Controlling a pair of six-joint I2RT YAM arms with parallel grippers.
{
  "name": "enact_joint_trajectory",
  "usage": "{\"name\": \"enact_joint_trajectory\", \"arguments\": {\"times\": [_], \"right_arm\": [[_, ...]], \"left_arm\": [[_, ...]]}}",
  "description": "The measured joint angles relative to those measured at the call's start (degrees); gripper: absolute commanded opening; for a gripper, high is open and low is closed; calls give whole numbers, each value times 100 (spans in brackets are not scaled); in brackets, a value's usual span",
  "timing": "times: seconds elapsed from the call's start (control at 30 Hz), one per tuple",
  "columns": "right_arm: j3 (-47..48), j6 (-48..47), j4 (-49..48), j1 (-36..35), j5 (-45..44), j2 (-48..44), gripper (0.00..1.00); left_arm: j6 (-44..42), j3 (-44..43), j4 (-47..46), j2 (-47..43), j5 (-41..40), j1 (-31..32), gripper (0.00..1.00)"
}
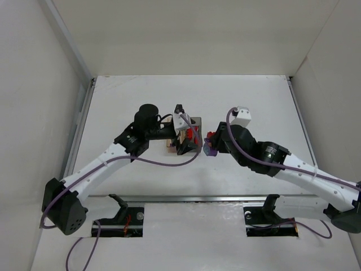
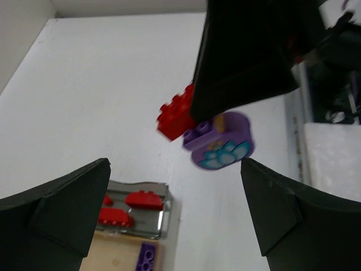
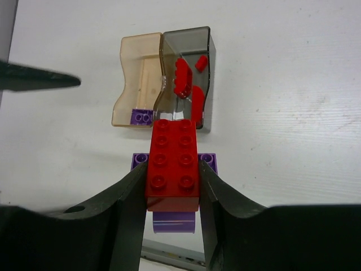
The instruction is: Sort the legos into containers by color
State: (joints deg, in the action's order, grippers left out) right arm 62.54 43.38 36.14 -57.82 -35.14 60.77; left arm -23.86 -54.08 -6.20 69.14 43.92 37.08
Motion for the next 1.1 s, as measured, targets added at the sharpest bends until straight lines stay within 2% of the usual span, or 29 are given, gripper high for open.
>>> {"name": "enact_joint_trajectory", "arguments": {"times": [0.3,0.7,0.73,0.83,0.87,0.97,1.1], "right_arm": [[48,588,39,0,-151,208,0],[181,802,44,0,-254,372,0],[181,807,46,0,-254,393,0],[181,809,48,0,-254,417,0],[181,809,46,0,-254,415,0],[184,809,46,0,-254,413,0],[184,807,37,0,-254,413,0]], "left_arm": [[2044,170,-415,157,262,179,100],[3342,203,-933,457,-238,407,100],[3388,203,-955,476,-299,407,91],[3434,203,-984,525,-516,407,76],[3432,203,-1001,531,-560,407,68],[3399,203,-1088,577,-616,407,56],[3381,199,-1115,693,-603,407,45]]}}
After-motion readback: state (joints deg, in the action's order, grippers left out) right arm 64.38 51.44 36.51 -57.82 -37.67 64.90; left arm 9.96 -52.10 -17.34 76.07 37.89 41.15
